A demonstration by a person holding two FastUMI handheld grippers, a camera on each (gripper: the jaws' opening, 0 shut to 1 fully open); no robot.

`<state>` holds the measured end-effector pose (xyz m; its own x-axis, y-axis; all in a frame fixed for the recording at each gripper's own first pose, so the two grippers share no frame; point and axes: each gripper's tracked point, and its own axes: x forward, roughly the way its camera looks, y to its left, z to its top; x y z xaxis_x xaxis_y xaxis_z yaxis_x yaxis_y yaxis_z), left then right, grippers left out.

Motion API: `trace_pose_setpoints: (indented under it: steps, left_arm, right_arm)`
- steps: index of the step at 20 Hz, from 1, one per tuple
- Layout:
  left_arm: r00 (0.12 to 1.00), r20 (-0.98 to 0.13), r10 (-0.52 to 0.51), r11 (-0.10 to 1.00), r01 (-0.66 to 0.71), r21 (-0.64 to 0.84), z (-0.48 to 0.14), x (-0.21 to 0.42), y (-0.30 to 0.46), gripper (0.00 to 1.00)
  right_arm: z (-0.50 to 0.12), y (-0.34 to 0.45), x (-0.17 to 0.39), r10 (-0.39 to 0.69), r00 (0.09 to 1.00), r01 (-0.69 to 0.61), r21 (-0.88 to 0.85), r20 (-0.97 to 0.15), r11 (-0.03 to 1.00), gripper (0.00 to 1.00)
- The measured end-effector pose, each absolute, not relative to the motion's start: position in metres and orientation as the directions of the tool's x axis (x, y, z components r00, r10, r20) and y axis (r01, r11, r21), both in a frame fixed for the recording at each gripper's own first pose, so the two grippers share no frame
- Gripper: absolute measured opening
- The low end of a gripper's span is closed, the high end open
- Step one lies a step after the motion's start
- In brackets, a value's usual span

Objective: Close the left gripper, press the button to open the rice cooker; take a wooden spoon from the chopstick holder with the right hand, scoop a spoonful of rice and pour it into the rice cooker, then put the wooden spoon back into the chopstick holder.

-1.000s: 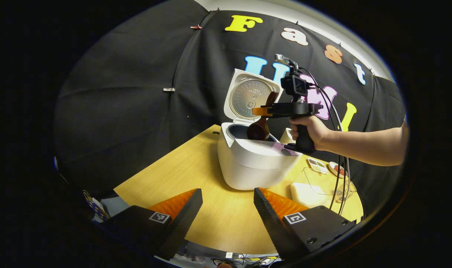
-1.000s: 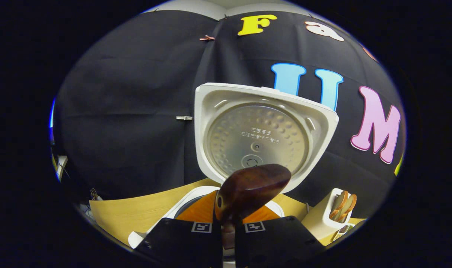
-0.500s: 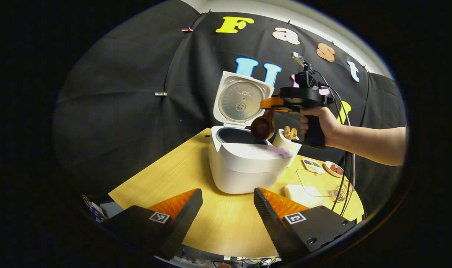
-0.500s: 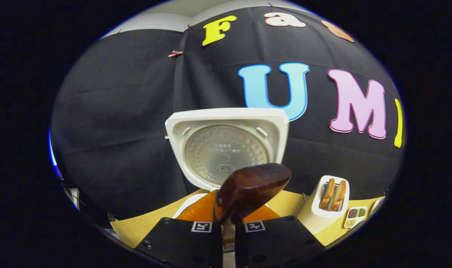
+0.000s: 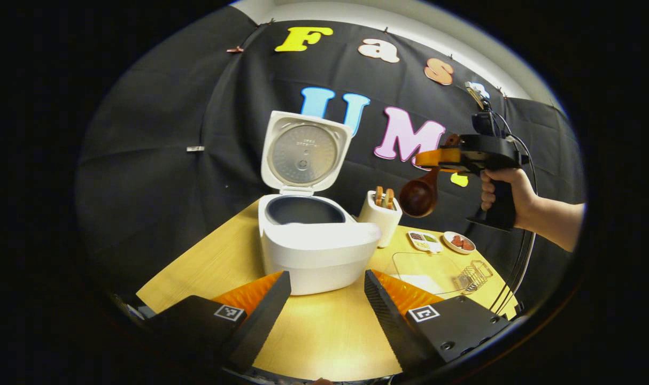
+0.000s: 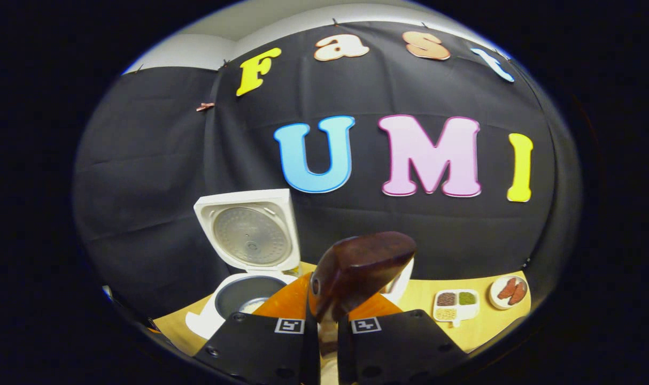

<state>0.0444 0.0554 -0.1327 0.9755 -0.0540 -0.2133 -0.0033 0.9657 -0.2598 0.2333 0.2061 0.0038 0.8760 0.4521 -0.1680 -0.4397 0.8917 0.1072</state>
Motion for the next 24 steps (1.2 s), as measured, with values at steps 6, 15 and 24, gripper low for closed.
trace_pose_setpoints:
  steps: [6, 15, 24]
  left_arm:
    - [0.976, -0.208, -0.063, 0.973, 0.013, -0.231, -0.118, 0.055, 0.01, 0.96]
    - [0.978, -0.201, 0.062, 0.963, -0.112, -0.246, -0.102, 0.063, -0.046, 0.95]
    - [0.977, -0.208, 0.049, 0.981, -0.086, -0.173, -0.086, 0.08, -0.095, 0.96]
  right_arm:
    - [-0.004, 0.089, 0.224, 0.339, 0.924, -0.314, 0.154, -0.175, 0.937, 0.17]
    - [-0.064, -0.057, 0.222, 0.227, 0.927, -0.169, 0.207, -0.298, 0.964, 0.17]
    - [-0.128, -0.143, 0.231, 0.125, 0.907, 0.001, 0.299, -0.402, 0.954, 0.17]
